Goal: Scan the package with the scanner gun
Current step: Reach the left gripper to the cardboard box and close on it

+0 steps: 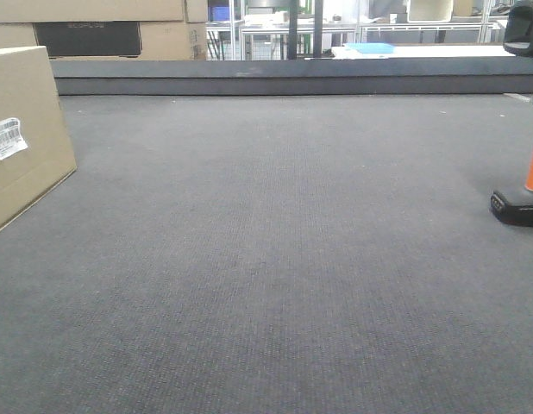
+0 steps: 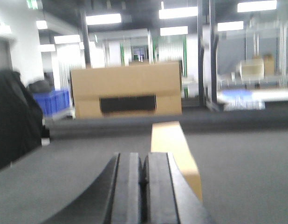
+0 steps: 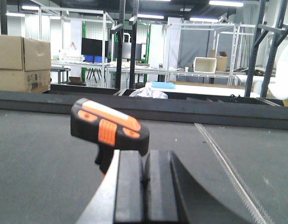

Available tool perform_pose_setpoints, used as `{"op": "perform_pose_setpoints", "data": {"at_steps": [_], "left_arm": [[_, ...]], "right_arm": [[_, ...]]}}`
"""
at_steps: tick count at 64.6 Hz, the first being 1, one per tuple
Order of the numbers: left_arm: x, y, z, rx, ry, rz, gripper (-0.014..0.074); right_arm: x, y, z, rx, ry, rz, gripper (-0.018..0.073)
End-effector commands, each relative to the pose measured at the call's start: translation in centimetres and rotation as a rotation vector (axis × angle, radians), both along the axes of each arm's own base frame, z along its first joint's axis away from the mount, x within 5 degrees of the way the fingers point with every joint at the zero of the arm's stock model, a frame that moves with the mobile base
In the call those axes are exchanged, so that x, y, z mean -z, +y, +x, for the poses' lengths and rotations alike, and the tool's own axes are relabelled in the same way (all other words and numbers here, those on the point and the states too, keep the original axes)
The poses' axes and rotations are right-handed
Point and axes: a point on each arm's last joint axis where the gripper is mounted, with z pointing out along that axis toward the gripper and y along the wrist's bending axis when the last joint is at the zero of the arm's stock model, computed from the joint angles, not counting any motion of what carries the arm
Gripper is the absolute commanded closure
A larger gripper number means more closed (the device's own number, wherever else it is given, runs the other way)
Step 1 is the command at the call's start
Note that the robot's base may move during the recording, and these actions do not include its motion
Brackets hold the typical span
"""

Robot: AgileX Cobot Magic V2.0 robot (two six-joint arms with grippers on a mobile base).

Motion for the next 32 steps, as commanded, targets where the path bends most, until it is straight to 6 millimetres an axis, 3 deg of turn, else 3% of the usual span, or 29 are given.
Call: {"op": "perform_pose_setpoints", "data": {"at_steps": [1,15,24,32], "left_arm": [[-1.9,0.0,-0.5,0.009,-0.099,-0.021,0.0707],[-8.9,-0.2,-2.7,0.012,-0.132,-0.026,0.0706],[-12.6,-0.2,-3.0,0.009,-0.078,-0.022,0.0633],[-15.3,-0.1,-2.4,0.008,-0.037,-0.025,0.0421]], "right_arm": [[-2.3,-0.1,-0.5,0.006,-0.091,0.003,0.0713],[-8.8,0.0,-2.5,-0.009,-0.170,0.001,0.0680],[-12.1,0.1,-2.4,-0.015,-0.170,0.000,0.0487],[-14.1,0.1,-1.2,-0.015,-0.147,0.000,0.0276]]}}
